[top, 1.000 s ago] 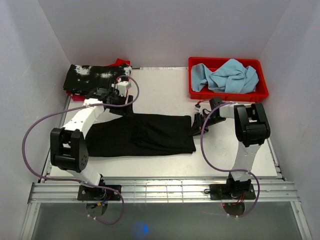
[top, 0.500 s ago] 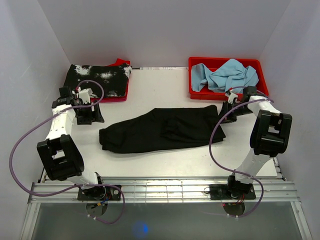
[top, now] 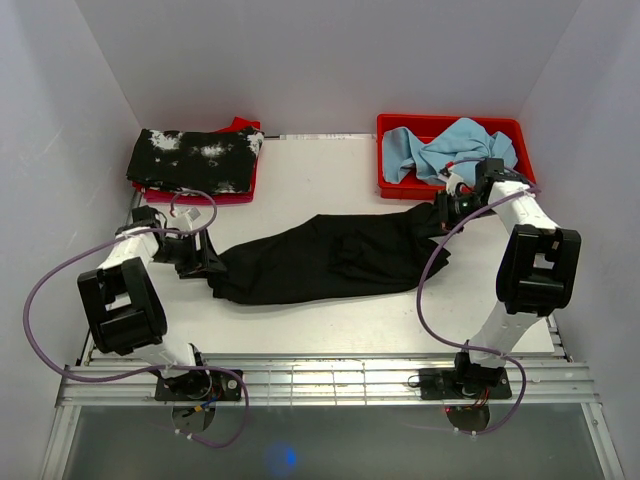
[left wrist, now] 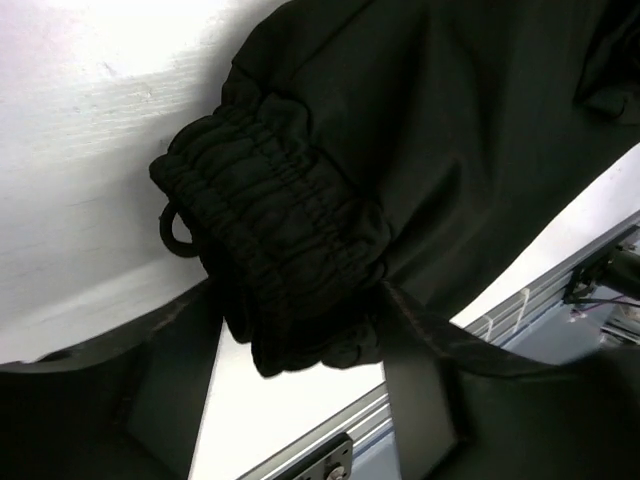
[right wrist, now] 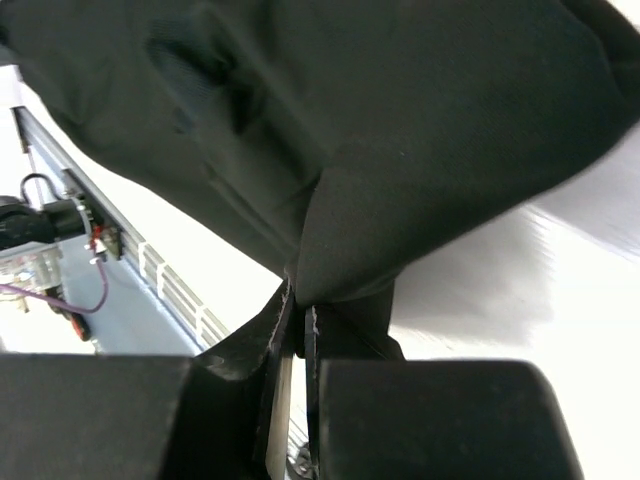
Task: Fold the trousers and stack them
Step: Fold the trousers
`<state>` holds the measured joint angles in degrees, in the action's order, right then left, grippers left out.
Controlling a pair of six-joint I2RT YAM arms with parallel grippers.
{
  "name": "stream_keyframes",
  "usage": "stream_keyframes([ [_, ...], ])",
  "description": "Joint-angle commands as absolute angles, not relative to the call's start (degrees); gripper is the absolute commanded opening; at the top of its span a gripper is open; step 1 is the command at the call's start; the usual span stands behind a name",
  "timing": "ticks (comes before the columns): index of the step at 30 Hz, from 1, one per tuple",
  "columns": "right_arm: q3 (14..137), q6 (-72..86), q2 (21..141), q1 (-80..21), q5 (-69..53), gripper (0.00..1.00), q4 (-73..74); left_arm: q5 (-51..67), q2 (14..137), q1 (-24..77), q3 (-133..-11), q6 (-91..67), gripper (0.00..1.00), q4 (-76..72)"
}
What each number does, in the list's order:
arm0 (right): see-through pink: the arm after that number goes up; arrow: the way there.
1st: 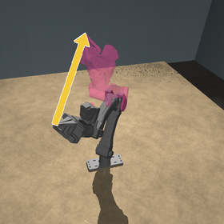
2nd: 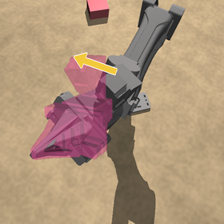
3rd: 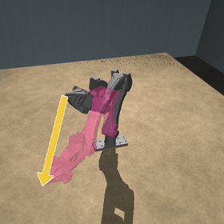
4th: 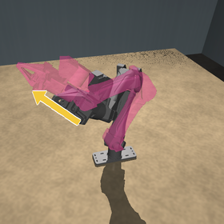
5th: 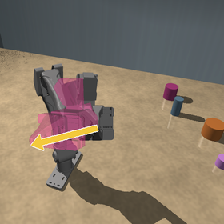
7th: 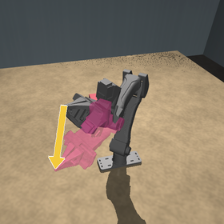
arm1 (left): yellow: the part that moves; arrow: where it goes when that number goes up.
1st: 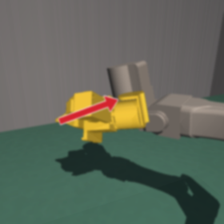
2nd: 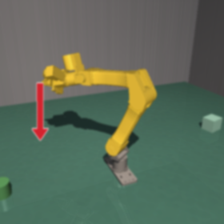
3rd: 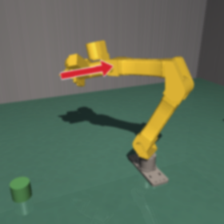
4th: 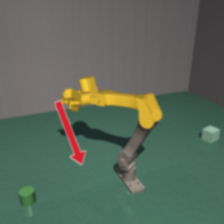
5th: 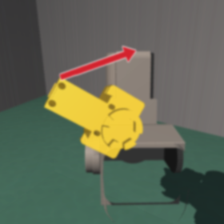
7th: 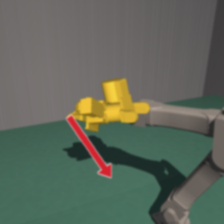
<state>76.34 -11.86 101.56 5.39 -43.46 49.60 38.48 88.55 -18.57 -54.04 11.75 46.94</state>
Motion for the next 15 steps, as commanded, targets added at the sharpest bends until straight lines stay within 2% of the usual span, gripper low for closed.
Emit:
stream_keyframes([
  [1, 79.7, -8.4, 98.7, 3.1, -47.8, 0.08, 49.1, 41.8, 90.6, -18.5, -52.3, 10.3, 0.67, 42.0],
  [3, 80.4, -7.2, 98.4, 1.9, -48.7, 0.08, 47.8, 41.7, 91.3, -18.5, -51.4, 9.4, 0.6, 40.8],
  [7, 81.1, -3.3, 97.5, -4.4, -50.6, 0.08, 44.1, 43.4, 92.0, -18.5, -50.7, 8.6, 0.4, 39.3],
  [8, 81.1, -1.1, 97.1, -5.6, -50.7, 0.08, 42.9, 44.4, 92.1, -18.6, -50.6, 8.5, 0.31, 39.1],
  [10, 81.1, 1.5, 96.9, -9.0, -50.9, 0.08, 39.1, 44.8, 92.5, -18.5, -50.5, 7.7, 0.22, 38.5],
  [11, 81.1, 3.9, 96.9, -10.2, -50.8, 0.08, 37.9, 45.0, 92.7, -18.5, -50.5, 7.5, 0.14, 38.2],
  [15, 81.5, 10.4, 97.9, -16.9, -50.5, 0.08, 31.6, 45.7, 93.2, -18.5, -50.4, 6.2, 0.01, 37.2],
])
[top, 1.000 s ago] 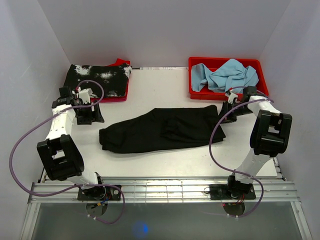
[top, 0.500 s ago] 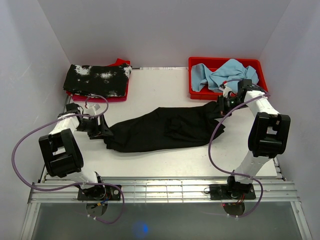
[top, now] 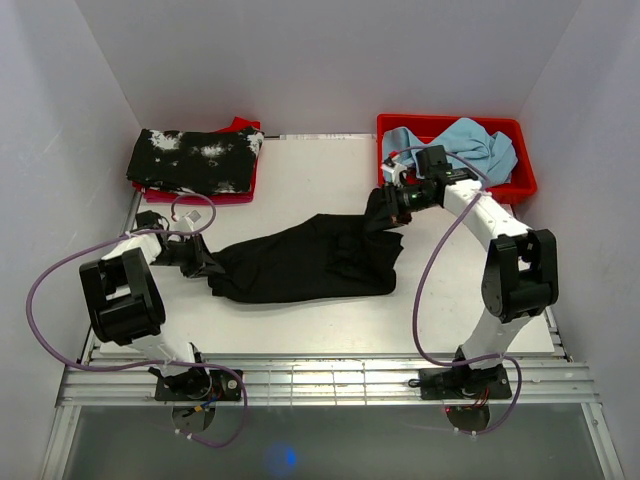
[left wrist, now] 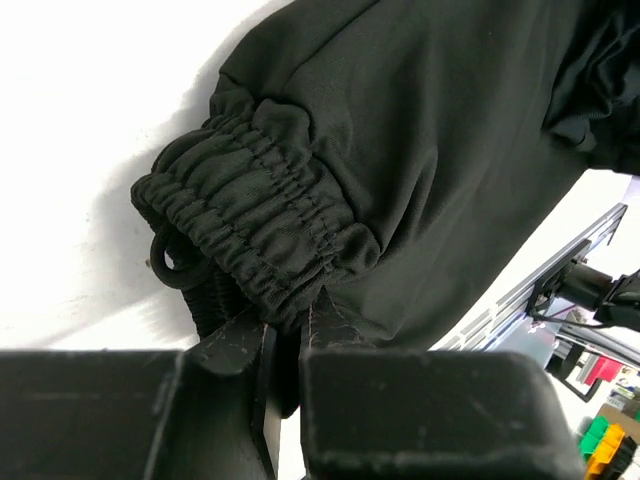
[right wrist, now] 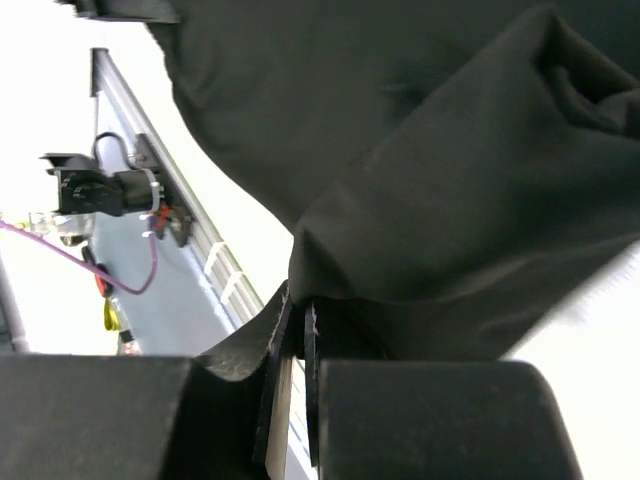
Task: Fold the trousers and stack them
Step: Fold the trousers
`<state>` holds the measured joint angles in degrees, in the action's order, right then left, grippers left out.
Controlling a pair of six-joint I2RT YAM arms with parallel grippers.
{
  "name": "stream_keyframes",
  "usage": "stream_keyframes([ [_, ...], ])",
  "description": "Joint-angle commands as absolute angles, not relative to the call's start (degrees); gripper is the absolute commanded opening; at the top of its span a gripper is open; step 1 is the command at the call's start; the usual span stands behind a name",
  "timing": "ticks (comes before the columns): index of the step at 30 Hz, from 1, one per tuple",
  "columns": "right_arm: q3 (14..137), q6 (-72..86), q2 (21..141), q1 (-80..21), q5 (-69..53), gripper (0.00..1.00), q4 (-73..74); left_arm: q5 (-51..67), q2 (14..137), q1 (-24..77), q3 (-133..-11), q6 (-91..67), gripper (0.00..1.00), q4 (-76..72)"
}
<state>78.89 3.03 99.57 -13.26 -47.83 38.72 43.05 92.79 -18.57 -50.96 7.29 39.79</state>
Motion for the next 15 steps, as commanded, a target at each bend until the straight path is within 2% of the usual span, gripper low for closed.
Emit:
stream_keyframes([
  [1, 81.8, 11.6, 98.2, -18.0, -50.5, 0.08, 29.4, 45.6, 93.3, -18.5, -50.4, 6.0, 0.0, 36.9],
  [15, 87.1, 26.2, 107.0, -37.2, -46.9, 0.08, 14.5, 44.9, 94.0, -15.7, -48.3, 0.6, 0.0, 31.7],
])
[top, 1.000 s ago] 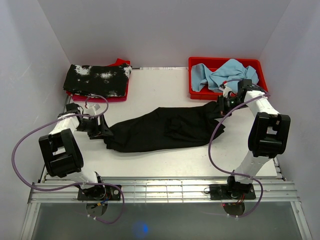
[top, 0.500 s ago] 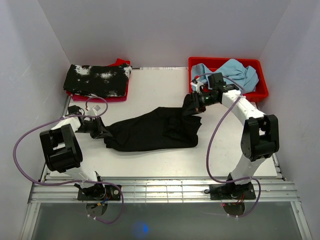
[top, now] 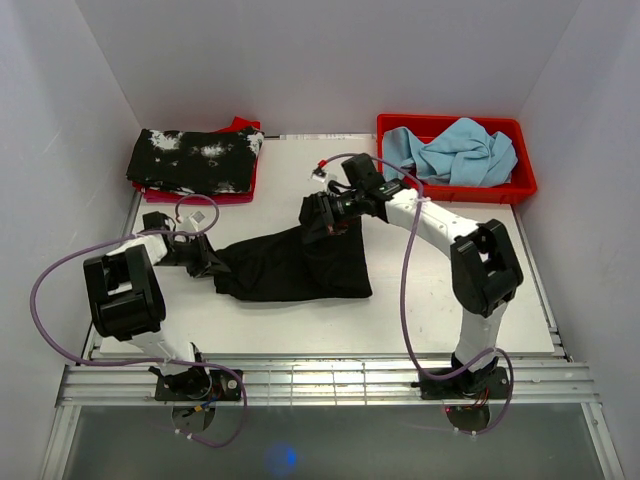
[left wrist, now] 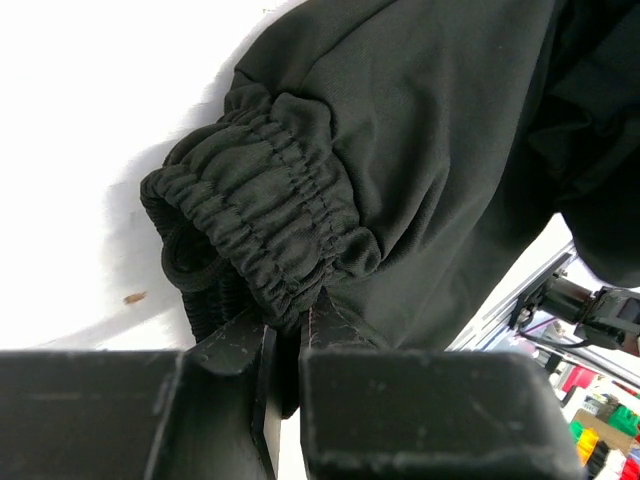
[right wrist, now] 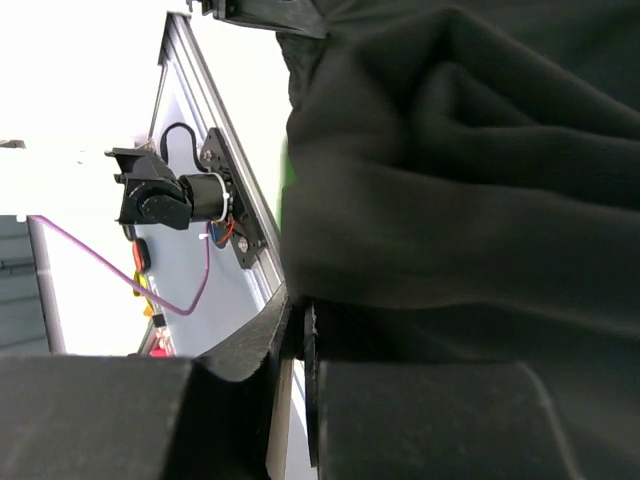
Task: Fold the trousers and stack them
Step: Fold the trousers
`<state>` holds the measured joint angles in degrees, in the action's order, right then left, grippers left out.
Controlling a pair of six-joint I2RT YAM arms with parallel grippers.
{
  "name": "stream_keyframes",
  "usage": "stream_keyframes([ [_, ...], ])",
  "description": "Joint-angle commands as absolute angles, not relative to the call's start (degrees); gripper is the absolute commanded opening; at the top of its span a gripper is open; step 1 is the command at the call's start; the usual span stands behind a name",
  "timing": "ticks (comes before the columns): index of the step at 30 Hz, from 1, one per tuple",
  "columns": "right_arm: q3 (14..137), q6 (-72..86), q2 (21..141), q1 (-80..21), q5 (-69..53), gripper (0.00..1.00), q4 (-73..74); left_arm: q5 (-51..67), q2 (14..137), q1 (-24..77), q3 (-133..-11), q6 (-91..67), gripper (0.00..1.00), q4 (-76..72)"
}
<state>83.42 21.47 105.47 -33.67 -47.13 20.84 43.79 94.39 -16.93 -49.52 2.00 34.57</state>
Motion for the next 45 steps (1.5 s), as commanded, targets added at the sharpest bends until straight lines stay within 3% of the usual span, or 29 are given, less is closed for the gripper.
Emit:
stream_keyframes([
  [1, 87.9, 27.1, 107.8, -38.0, -46.5, 0.08, 14.2, 44.9, 93.9, -15.6, -48.0, -0.9, 0.0, 31.4],
  [18, 99.9, 41.0, 123.2, -47.5, -43.2, 0.08, 5.7, 42.0, 92.3, -12.3, -43.0, -8.7, 0.0, 23.3],
  [38, 110.4, 48.2, 135.6, -50.4, -40.3, 0.08, 2.5, 39.9, 92.0, -11.3, -41.2, -11.2, 0.0, 21.4],
  [42, 109.7, 49.7, 136.2, -50.7, -40.7, 0.08, 1.4, 39.6, 92.5, -11.3, -41.8, -11.1, 0.09, 22.0],
  [43, 109.3, 49.8, 136.1, -50.8, -40.8, 0.08, 1.1, 39.2, 92.5, -11.3, -42.1, -10.9, 0.18, 22.4],
  [45, 108.6, 50.1, 136.1, -50.7, -41.3, 0.19, 0.7, 39.3, 92.0, -11.4, -43.0, -10.5, 0.23, 23.8],
])
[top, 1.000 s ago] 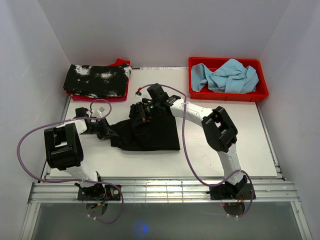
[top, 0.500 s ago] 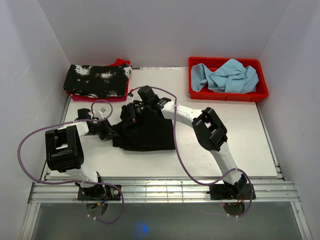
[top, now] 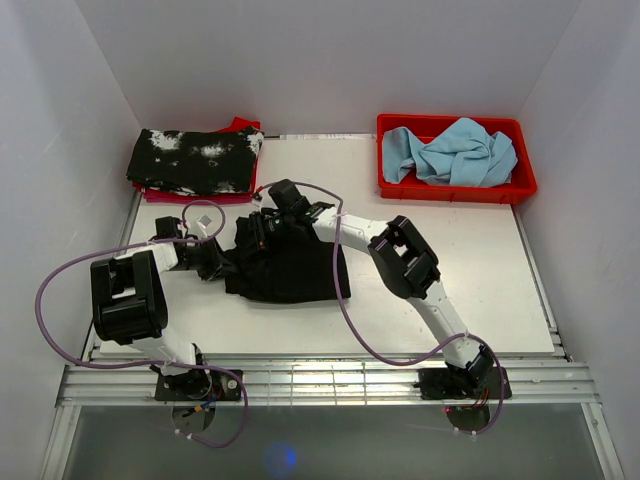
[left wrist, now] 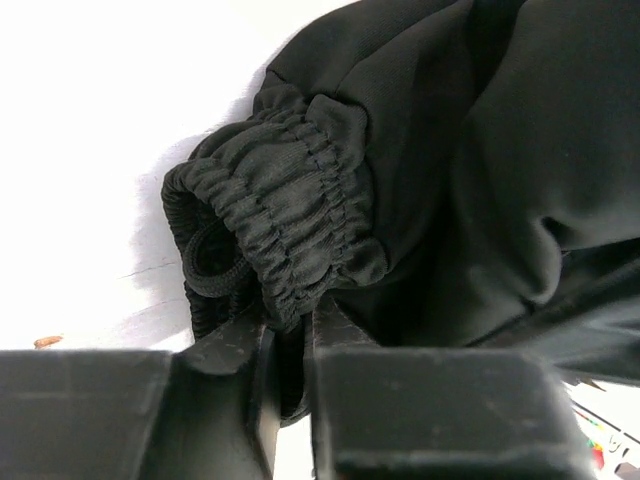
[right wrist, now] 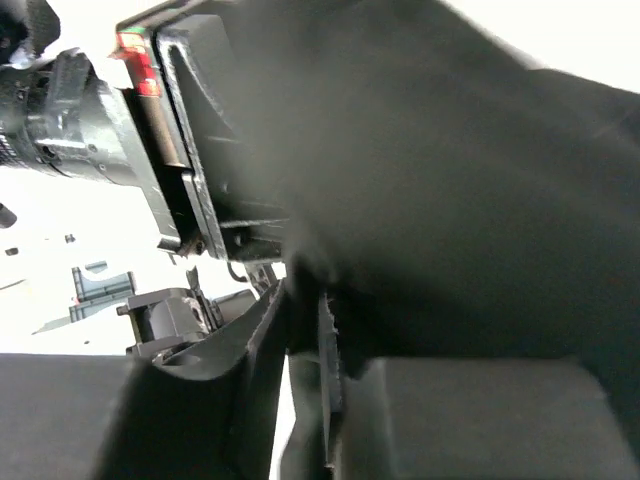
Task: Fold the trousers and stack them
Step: Fold the trousers
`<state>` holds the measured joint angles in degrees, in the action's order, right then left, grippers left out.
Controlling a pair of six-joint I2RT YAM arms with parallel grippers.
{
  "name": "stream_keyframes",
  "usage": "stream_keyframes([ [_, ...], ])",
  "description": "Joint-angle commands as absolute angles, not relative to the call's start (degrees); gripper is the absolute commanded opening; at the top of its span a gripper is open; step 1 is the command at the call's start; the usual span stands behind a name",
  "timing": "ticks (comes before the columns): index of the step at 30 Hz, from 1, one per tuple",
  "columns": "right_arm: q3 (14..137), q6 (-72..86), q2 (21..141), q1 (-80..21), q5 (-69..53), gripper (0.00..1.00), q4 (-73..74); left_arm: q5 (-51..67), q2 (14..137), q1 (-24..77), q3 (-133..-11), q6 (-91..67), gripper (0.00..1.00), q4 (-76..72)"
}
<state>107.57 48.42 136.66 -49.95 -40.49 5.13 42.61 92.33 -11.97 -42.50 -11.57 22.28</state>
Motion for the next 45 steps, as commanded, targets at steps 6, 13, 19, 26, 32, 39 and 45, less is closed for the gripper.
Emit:
stream_keyframes([
  [6, 110.3, 50.1, 135.3, -50.5, -44.2, 0.41, -4.5, 37.4, 91.6, -12.5, -47.8, -10.1, 0.48, 29.7],
  [13, 109.4, 49.2, 131.3, -48.6, -46.5, 0.61, -7.6, 36.1, 90.8, -18.7, -53.4, -5.8, 0.61, 40.6],
  [19, 105.3, 44.8, 125.3, -42.8, -49.3, 0.61, -7.5, 40.9, 83.5, -20.2, -57.6, 2.9, 0.61, 43.7],
  [26, 97.2, 34.6, 119.8, -35.1, -47.6, 0.62, 2.5, 42.5, 83.8, -14.5, -60.3, 0.6, 0.59, 43.2],
  [32, 92.4, 23.7, 115.2, -29.6, -43.2, 0.68, 11.9, 35.0, 87.4, -7.3, -61.0, -3.5, 0.55, 42.4],
  [39, 91.4, 20.0, 113.6, -26.2, -41.2, 0.68, 15.3, 26.4, 90.6, -4.5, -62.8, -5.9, 0.46, 44.0],
  [45, 90.5, 19.2, 112.7, -25.4, -40.8, 0.7, 15.7, 20.8, 90.6, -3.3, -64.6, -7.1, 0.44, 47.1],
])
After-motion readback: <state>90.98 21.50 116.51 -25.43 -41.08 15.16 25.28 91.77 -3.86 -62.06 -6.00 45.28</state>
